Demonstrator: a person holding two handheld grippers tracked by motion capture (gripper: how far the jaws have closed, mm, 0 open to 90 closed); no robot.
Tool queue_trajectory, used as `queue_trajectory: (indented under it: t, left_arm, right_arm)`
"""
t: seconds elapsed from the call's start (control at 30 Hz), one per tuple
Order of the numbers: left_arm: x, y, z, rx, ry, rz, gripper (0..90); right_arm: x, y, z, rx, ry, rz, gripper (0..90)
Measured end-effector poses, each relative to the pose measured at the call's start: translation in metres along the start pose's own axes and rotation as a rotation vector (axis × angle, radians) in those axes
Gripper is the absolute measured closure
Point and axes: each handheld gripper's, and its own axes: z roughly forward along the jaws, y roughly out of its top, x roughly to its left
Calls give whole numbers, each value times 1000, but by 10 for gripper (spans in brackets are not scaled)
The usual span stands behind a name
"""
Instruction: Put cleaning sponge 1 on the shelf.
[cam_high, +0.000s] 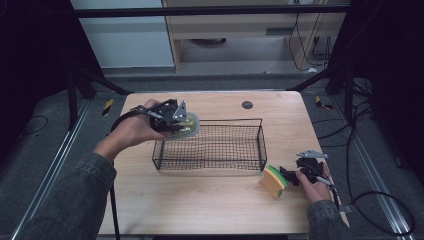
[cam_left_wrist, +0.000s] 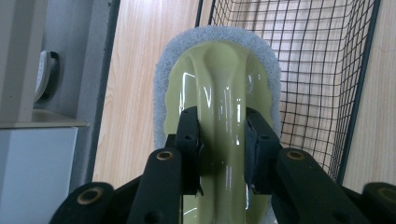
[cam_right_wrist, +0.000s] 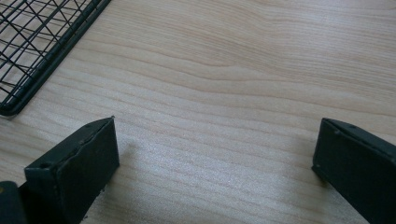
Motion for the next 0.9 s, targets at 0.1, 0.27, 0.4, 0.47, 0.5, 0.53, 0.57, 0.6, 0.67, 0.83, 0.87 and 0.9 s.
queue_trajectory:
  t: [0.1,0.27,0.4,0.47,0.5,0.53,0.57,0.6,0.67,0.83,0.87,0.9]
  left_arm:
    - [-1,0,2,7,-3,8,705]
    - [-2,-1,5,19,-1,19,705]
    - [-1,-2,8,15,-2,22,705]
    - [-1,-3,9,19,-4,22,705]
    - [-1,-3,10,21,-9,22,705]
    - [-2,-3,11,19,-11,25,705]
    - [-2,-4,11,17,-12,25,705]
    - [-2,-4,11,15,-13,26,705]
    - [-2,-4,11,13,-13,27,705]
    - [-5,-6,13,13,-29,30,705]
    - [-5,-6,14,13,-29,31,705]
    - [-6,-7,15,15,-32,28,705]
  right_arm:
    - [0,0,0,0,0,0,6]
    - [0,0,0,0,-1,0,6]
    - [0,0,0,0,-1,0,6]
    - [0,0,0,0,0,0,6]
    - [0,0,0,0,0,0,6]
    - [0,0,0,0,0,0,6]
    - [0,0,0,0,0,0,6]
    - [0,0,0,0,0,0,6]
    - [0,0,0,0,0,0,6]
    - [0,0,0,0,-1,0,6]
    - [0,0,0,1,1,4,6]
    - [0,0,0,1,1,2,6]
